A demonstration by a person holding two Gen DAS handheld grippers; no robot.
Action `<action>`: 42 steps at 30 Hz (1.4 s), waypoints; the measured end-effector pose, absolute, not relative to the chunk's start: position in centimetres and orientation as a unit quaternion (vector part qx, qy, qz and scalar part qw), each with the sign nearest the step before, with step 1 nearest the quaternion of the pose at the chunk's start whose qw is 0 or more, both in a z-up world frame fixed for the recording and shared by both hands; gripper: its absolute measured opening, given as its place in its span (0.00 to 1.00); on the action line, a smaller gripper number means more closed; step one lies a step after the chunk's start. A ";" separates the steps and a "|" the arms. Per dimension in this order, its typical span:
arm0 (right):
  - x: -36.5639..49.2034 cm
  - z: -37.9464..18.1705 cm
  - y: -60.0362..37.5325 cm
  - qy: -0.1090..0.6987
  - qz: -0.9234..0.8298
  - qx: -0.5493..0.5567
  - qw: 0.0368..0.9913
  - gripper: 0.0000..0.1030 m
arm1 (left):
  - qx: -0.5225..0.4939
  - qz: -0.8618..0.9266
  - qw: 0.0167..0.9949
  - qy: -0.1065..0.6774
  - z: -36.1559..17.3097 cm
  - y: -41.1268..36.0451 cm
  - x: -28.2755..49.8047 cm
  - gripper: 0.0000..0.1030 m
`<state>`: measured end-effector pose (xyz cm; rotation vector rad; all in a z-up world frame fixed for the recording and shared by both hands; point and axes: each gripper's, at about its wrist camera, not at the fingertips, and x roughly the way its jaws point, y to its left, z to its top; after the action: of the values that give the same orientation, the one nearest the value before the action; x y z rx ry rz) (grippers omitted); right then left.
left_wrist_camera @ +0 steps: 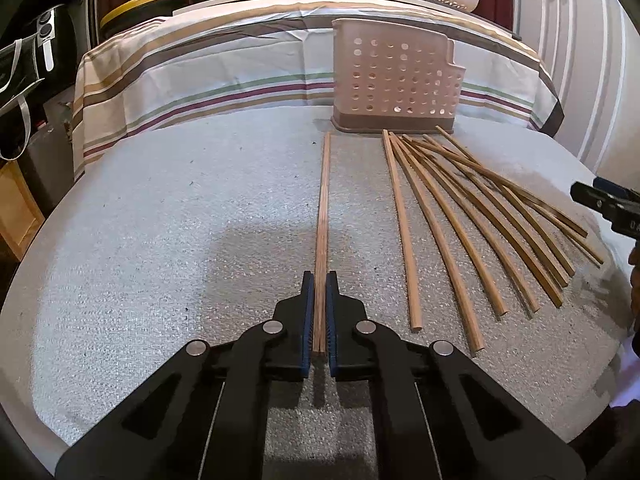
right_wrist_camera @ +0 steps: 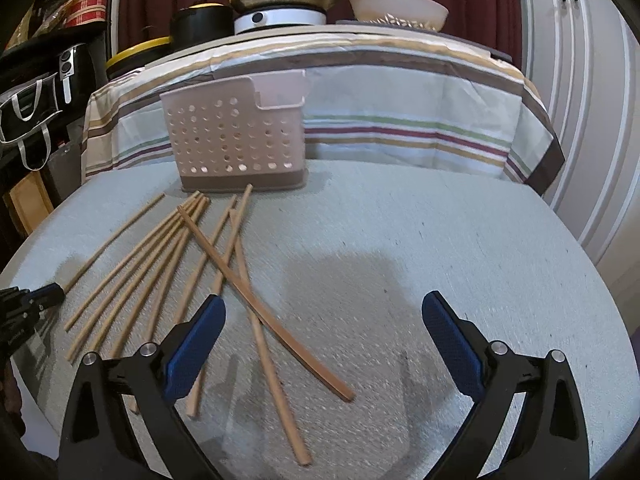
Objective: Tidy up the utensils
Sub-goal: 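Lift the chopstick with the left tool while the right tool grasps another chopstick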
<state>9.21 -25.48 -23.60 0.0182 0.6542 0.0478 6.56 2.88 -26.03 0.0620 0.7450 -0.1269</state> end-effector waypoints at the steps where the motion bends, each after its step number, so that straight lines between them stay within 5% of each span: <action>1: 9.1 -23.8 -25.6 0.325 0.024 0.008 0.945 0.84 | 0.029 -0.061 0.929 0.364 -26.0 2.9 6.6 0.06; 3: 9.0 -24.1 -25.8 0.333 0.030 0.008 0.942 0.59 | 0.028 -0.060 0.929 0.365 -26.0 2.9 6.7 0.06; 12: 8.3 -25.4 -26.7 0.357 0.044 0.003 0.933 0.42 | 0.026 -0.056 0.927 0.369 -26.1 2.9 6.9 0.06; 17: 8.6 -26.1 -26.3 0.382 0.061 -0.007 0.922 0.41 | 0.024 -0.055 0.926 0.371 -26.1 2.8 7.0 0.06; 20: 8.4 -26.2 -26.0 0.383 0.074 -0.011 0.921 0.20 | 0.023 -0.054 0.927 0.371 -26.1 2.8 7.0 0.06; 24: 7.9 -26.1 -25.3 0.383 0.085 -0.027 0.919 0.10 | 0.023 -0.054 0.927 0.371 -26.1 2.9 7.0 0.06; 42: 6.6 -26.4 -25.5 0.355 0.083 -0.007 0.931 0.08 | 0.019 -0.046 0.930 0.363 -26.3 2.9 6.8 0.06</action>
<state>6.63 -25.45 -26.41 -0.0153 0.7262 0.1704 6.79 2.89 -26.35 0.0381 0.7440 -0.0949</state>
